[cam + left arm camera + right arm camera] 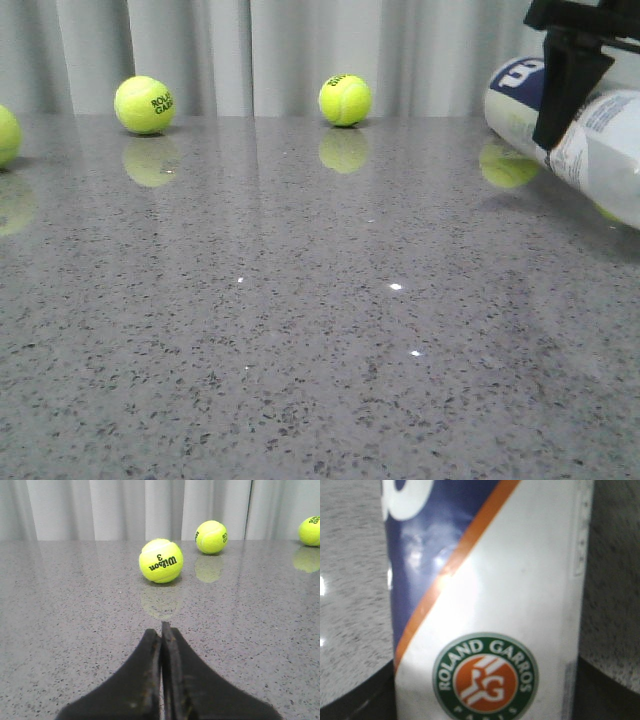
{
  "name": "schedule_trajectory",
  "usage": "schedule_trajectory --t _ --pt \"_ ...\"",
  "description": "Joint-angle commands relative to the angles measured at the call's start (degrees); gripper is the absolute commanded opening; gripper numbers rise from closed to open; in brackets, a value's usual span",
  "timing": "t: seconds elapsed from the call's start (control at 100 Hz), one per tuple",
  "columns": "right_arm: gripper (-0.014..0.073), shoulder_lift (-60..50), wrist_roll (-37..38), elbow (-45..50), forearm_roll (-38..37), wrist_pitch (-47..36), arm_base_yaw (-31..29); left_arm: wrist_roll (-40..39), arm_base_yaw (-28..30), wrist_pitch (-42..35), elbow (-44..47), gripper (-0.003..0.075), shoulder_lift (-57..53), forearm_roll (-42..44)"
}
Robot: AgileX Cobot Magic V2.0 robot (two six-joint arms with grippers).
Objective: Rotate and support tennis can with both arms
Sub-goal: 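Grasp the white-and-blue Wilson can with the right gripper and lift it, then lower the can on its side toward the table center and release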
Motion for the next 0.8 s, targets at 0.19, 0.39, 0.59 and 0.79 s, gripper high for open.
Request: schedule_trajectory --t 0.19,0.39,0.59,0.79 --pt "0.0247 -1.8 -39.1 -8.4 0.8 1.7 9.9 -0.3 -0.5 -4.3 2.6 -0.0018 -1.9 -0.5" --pt "0.0247 0.0 -67.1 -8.4 0.8 0.1 17.6 -0.3 -0.5 -4.3 2.6 -0.0019 -1.9 -0.5" --pt "0.0247 2.6 -71.1 -8.4 0.9 -2.7 19.9 -0.3 -0.5 -4.3 2.6 -0.0018 -1.9 -0.5" --pt "0.0247 5.2 -71.1 -8.4 0.8 -3.2 19.9 -0.3 -0.5 -4.3 2.6 -0.0019 -1.9 -0.5"
